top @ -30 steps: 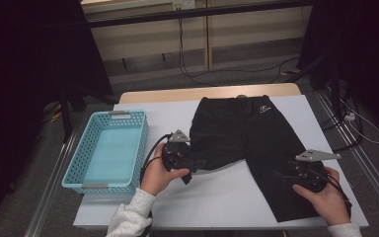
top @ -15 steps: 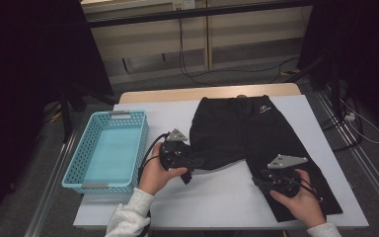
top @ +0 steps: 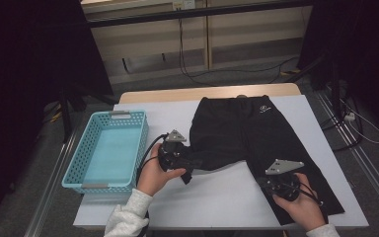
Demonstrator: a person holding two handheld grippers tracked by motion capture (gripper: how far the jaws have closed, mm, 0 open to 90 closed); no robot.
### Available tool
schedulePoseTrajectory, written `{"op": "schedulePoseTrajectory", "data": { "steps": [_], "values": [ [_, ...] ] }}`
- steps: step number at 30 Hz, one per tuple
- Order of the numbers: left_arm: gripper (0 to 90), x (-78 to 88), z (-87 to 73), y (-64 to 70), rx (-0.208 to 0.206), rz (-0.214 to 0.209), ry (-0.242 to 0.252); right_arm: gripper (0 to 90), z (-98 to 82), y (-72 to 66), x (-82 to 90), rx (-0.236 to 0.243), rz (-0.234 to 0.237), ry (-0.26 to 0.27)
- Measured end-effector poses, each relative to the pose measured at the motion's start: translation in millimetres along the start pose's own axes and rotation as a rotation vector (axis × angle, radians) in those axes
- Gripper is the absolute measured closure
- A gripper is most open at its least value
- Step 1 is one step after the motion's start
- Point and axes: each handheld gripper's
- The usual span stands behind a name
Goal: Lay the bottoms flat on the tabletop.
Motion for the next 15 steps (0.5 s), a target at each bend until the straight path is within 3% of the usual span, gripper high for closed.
{"op": "schedulePoseTrajectory", "data": {
  "steps": [4,15],
  "values": [
    [21.6,2.6,-0.4,6.5,-0.022,-0.004,0.014,87.9,0.4,-1.7,0.2,0.013,0.015,-0.004],
    [21.0,2.4,-11.2,0.5,0.02,0.005,-0.01,85.6,-1.5,-2.8,1.6,0.025,0.041,-0.006]
  ]
}}
Point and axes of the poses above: each handheld gripper's, and its own axes: x roughly backward along the jaws, z roughly out of its top, y roughly to its right, and after that the axes turned 15 degrees about -y, right-handed
